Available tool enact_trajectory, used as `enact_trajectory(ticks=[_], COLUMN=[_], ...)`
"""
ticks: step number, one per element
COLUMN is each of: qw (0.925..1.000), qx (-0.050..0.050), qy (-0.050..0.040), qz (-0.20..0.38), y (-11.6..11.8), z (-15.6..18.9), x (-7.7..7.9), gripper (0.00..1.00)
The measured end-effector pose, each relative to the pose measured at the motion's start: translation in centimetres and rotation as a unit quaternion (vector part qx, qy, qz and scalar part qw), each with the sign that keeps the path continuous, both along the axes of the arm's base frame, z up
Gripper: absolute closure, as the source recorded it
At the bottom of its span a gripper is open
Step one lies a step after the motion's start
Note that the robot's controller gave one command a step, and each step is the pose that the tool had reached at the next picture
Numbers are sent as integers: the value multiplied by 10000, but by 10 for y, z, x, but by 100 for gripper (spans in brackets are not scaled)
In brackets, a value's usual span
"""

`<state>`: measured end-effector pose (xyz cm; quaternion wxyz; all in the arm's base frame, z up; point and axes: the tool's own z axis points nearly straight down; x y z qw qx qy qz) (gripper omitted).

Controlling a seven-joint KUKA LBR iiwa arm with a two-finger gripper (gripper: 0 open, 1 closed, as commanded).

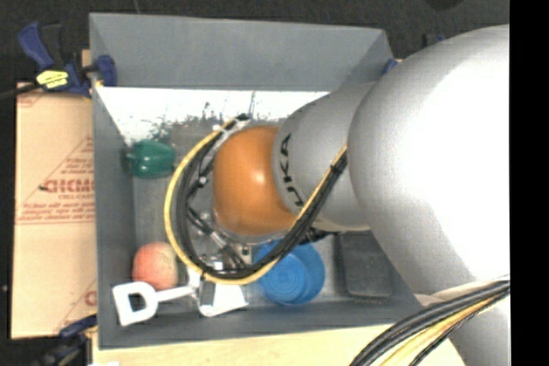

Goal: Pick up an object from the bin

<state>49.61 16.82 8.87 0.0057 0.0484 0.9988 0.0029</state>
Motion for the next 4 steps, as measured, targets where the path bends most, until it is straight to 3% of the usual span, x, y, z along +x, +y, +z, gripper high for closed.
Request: enact_trajectory(ticks=[1, 2, 3, 4], qw=[10000, 9658, 9510, 9023], qx=[-36, -49, -76, -87], qy=[-12, -17, -4, -21], qz=[30, 2593, 3091, 4310], y=[-65, 8, 22, 55], z=[90, 18, 0, 18], x=[2, -5, -4, 31], gripper=[0, 0, 0, 0])
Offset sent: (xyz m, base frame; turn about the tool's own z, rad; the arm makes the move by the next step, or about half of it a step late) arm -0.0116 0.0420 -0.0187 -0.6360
